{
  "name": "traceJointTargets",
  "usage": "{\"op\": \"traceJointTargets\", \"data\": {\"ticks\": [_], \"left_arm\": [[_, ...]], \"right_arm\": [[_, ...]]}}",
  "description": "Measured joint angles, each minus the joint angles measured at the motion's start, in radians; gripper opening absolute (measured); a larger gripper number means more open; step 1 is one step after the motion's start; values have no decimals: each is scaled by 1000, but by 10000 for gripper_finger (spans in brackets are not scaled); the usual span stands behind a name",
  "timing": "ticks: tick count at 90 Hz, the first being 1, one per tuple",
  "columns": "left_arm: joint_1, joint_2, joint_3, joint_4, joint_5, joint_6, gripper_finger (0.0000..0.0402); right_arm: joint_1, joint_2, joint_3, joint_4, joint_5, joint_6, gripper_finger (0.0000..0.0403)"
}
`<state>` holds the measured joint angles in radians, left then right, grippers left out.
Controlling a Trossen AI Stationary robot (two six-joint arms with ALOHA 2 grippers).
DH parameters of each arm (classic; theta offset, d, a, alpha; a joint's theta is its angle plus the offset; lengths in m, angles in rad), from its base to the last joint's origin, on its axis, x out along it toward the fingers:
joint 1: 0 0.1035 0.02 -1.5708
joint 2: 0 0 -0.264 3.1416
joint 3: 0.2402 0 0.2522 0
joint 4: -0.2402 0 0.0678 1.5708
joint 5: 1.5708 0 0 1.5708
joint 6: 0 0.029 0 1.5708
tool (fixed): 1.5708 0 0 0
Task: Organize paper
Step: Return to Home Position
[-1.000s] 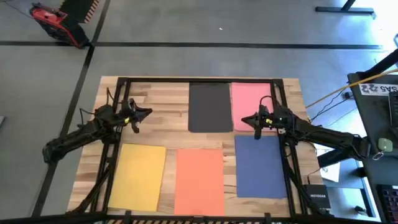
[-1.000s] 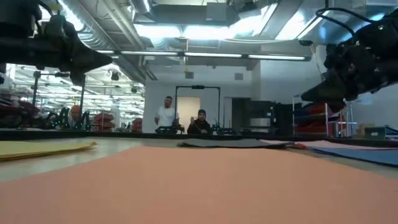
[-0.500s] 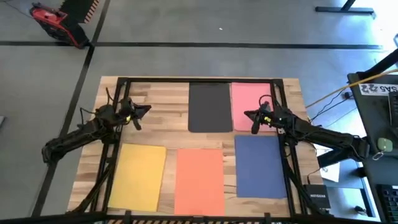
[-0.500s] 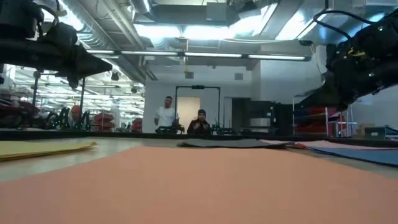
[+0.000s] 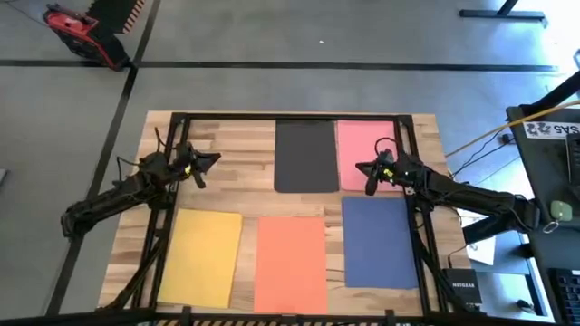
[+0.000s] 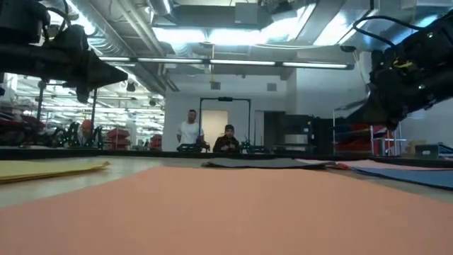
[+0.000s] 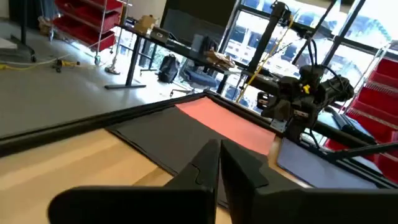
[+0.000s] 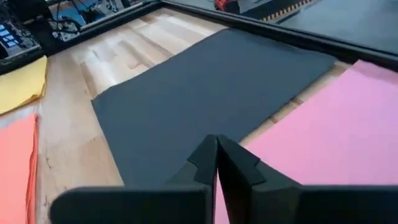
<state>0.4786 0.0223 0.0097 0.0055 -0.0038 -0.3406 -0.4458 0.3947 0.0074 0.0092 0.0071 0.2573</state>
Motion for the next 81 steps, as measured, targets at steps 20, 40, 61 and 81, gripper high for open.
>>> {"op": "traceJointTargets", "data": {"ticks": [20,40,61,81], "left_arm": [[0,0,0,0,0,4,0],[0,0,0,0,0,5,0],[0,0,0,0,0,5,0],[0,0,0,0,1,6,0]], "right_arm": [[0,4,0,-1,-1,5,0],[0,4,0,-1,-2,4,0],[0,4,0,-1,-3,3,0],[0,4,0,-1,-3,3,0]]}}
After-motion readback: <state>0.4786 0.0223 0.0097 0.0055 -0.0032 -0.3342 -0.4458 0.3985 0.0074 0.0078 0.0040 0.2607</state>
